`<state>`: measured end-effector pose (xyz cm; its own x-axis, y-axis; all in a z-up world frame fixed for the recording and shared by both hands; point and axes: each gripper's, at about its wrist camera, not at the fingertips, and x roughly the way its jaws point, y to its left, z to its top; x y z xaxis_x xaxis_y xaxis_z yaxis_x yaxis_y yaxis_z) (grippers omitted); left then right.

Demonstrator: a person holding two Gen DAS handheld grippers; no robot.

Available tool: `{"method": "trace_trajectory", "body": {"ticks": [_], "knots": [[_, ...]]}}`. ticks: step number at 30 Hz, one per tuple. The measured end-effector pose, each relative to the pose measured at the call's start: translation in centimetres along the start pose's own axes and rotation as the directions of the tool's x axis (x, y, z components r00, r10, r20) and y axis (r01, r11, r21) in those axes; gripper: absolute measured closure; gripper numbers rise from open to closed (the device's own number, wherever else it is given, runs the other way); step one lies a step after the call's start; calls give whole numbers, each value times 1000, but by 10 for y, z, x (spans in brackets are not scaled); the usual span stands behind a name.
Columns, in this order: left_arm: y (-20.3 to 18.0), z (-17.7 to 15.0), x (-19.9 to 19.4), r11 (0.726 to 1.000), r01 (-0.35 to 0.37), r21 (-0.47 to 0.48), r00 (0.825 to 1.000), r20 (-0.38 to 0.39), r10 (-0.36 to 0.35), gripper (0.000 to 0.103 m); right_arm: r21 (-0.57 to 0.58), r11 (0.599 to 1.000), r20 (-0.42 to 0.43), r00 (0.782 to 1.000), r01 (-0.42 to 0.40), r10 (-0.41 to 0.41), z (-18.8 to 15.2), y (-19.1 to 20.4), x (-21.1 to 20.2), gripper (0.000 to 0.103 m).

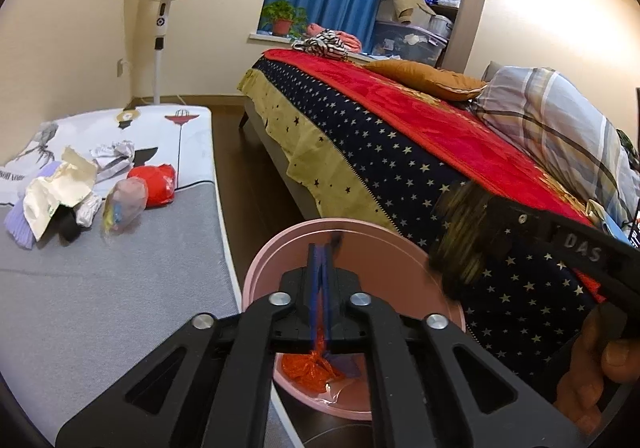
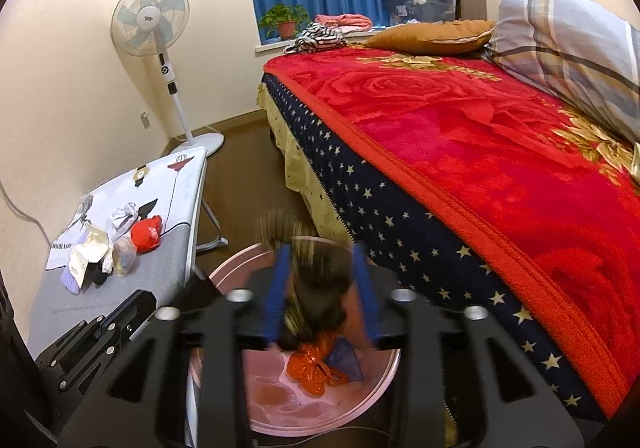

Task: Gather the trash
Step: 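Return both grippers to the ironing board toward the clear plastic bag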

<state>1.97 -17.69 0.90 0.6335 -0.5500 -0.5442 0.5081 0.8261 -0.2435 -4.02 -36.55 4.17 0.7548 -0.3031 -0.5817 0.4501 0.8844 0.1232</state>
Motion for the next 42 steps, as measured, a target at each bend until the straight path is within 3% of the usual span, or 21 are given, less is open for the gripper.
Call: {"method": "trace_trajectory", "body": {"ticks": [2,9,22,29,33,42], "knots": [[8,-1,0,1000,-13,-21,1000,-9,13,84,7,1000,2,1000,6,-6,0,-2,-2,55],[32,-6,-8,996,-52,-74,999,-14,51,84,1,1000,7,1000,-26,26,-2,4,-3,54],[84,-11,-28,974,-171,-148,985,4,173,84,-51,982,30,982,-184,186,-9,47,-2,55],[116,-11,-36,943,-277,-187,958,22,286,84,-47,955,17,955,-294,296,-11,74,16,64],[135,-9,-42,916,-345,-206,933,34,359,84,-46,935,2,935,-353,353,-13,90,30,73],[179,-2,-39,851,-458,-257,878,19,479,84,-70,889,-31,892,-453,452,-15,136,64,75]]}}
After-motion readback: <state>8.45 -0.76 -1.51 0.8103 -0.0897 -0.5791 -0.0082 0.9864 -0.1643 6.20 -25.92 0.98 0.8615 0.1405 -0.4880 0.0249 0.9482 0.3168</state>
